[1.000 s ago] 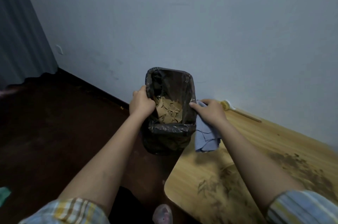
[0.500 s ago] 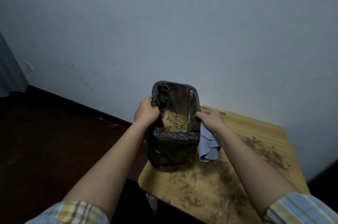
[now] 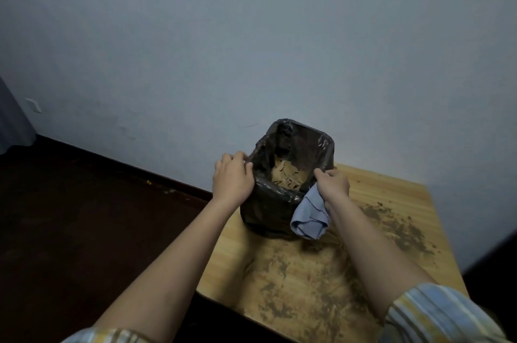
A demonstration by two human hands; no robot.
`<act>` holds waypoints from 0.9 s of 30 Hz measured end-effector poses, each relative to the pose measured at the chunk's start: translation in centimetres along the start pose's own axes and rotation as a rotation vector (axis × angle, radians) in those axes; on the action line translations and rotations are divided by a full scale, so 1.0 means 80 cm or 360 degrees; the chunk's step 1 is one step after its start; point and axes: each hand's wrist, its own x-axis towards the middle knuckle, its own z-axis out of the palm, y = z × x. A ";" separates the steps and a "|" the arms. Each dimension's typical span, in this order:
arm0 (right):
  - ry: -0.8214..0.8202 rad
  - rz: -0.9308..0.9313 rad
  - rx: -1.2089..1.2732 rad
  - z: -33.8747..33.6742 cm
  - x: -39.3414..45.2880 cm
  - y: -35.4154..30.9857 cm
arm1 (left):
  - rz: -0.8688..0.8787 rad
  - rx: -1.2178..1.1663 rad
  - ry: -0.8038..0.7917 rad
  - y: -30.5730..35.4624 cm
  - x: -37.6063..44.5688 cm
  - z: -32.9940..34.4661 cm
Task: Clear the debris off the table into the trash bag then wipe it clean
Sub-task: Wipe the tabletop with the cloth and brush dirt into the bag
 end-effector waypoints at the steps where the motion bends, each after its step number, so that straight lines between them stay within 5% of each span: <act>1: 0.0025 0.0013 0.0022 0.000 0.006 0.001 | 0.0003 -0.0002 0.0000 0.006 0.000 0.008; 9: 0.0087 0.0099 0.0278 0.015 0.046 0.003 | -0.0498 -0.0004 -0.0635 0.035 0.031 0.075; 21: -0.0060 -0.0212 -0.0184 0.008 0.114 0.014 | -0.0988 -0.1070 -0.0399 0.062 0.121 0.144; 27: 0.0087 -0.0733 -0.0650 -0.020 0.136 0.033 | -0.0839 -0.0671 -0.0289 0.043 0.147 0.143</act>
